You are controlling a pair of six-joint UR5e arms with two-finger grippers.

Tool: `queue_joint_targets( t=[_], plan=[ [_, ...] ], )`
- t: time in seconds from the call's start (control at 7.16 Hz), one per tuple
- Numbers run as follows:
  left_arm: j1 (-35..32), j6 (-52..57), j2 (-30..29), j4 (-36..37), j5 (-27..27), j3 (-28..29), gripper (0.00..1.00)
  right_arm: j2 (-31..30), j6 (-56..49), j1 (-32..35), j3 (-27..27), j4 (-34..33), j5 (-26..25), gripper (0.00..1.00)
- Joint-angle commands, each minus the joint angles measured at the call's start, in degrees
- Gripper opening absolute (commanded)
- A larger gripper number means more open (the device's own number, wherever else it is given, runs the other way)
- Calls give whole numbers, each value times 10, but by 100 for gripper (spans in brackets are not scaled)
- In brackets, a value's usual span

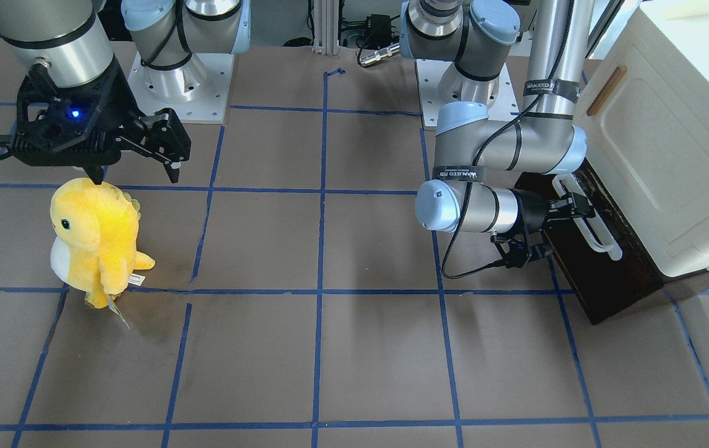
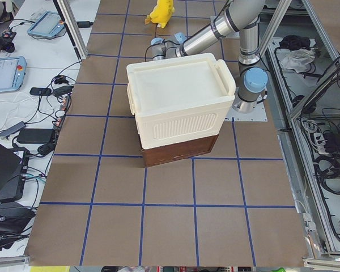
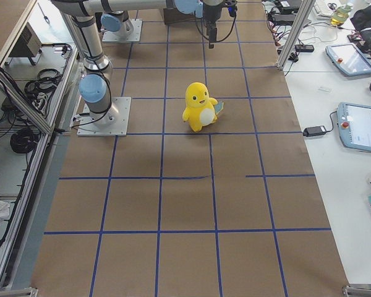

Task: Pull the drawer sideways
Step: 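Hold the handle with the left gripper, tightening the grip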

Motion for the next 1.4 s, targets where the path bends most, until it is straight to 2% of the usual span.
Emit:
queue_joint_targets(
  t=[0.0,1.26],
  plan=[
    [0,0,0,0,1,0,52,0,0,0,0,0,0,100],
    [0,1,1,0,4,0,37,0,0,0,0,0,0,100]
  ],
)
